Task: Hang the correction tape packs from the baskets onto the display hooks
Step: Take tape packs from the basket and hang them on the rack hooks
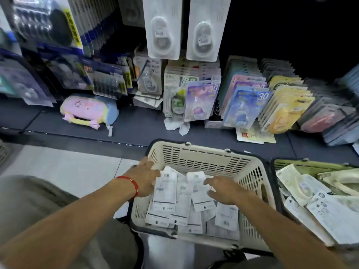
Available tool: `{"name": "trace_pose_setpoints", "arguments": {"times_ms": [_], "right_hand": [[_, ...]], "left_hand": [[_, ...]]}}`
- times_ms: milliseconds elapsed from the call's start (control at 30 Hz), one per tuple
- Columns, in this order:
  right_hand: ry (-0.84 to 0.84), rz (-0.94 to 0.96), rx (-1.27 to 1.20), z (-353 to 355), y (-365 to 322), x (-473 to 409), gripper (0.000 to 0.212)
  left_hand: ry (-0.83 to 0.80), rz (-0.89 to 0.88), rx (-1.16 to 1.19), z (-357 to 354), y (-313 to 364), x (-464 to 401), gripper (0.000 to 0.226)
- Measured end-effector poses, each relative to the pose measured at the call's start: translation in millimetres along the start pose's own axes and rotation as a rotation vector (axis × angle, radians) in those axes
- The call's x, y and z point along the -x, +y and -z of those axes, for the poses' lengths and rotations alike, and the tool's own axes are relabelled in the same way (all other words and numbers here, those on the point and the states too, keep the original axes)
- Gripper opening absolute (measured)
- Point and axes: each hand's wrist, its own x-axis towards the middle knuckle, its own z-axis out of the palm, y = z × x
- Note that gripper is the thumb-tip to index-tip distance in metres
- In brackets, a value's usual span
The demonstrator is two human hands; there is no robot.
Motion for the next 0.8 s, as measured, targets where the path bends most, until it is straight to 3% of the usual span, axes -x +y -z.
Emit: {"name": "trace_pose_setpoints", "arguments": {"times_ms": [167,267,367,500,633,700,800], "right_hand": [[-0.065,0.03,-0.225,-61.8,-39.1,-28.6,0.08],[-0.094,0.179,-0.014,-79.2,-61.0,-36.3,0.117],[-0.026,0.283,0.171,-79.2,-59.2,-42.3,0.133],[0.081,0.402,0.275,-73.4,-40.8,-53.4,0.106],[0.276,0.561,0.492,-72.0,-57.1,-68.6,0.086],[0.233,0.605,0.561,-71.1,-66.9,-74.0,0.08],[0.22,0.603,0.452,-67.9,-61.5,-75.0,0.074]], "left_hand": [[0.02,0.098,-0.02,-43.1,28.3,-12.0,0.071],[0.116,0.128,0.054,-48.9,30.2,-15.1,0.067],[0.236,0.116,0.178,-54.0,23.4,-13.1,0.059],[0.352,0.08,0.328,-57.2,12.3,-6.3,0.047],[0.357,0.07,0.385,-55.4,6.1,-2.2,0.042],[0.373,0.08,0.433,-53.1,6.9,0.2,0.04],[0.388,0.099,0.504,-49.7,6.8,3.9,0.04]]}}
